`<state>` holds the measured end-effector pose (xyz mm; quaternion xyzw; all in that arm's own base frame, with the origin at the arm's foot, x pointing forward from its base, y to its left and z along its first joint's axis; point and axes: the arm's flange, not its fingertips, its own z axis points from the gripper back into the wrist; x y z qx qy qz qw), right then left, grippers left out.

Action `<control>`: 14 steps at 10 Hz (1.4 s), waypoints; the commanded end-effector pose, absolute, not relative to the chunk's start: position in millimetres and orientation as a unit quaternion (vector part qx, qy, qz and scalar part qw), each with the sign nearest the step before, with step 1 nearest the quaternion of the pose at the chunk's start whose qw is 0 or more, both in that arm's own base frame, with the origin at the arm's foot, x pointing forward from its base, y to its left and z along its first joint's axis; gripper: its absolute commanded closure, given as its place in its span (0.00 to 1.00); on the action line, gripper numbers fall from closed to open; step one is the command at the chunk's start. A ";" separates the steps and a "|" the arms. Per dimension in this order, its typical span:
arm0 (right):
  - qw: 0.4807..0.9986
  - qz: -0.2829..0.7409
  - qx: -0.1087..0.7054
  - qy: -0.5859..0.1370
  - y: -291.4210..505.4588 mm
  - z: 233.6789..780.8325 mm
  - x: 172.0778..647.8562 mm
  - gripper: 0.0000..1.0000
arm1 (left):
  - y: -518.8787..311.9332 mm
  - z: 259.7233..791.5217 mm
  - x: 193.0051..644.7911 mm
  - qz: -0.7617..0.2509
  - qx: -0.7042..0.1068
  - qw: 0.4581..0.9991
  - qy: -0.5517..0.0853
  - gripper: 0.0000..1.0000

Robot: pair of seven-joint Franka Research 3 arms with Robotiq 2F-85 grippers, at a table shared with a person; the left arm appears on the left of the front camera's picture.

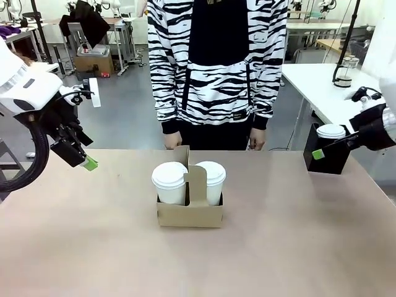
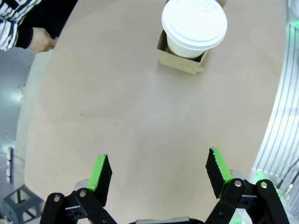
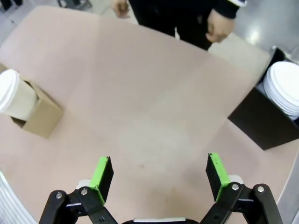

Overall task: Pour a drink into a cup and package it in a carrier.
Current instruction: Insert the held 600 ml Paper Cup into the Cup Carrier.

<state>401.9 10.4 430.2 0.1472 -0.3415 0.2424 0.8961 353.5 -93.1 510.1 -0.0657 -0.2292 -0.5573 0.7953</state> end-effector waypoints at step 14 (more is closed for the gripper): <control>0.878 0.264 0.165 -0.364 11.7 434.7 402.5 0.00 | -93.1 511.5 353.6 -0.555 -0.067 0.797 -0.227 0.00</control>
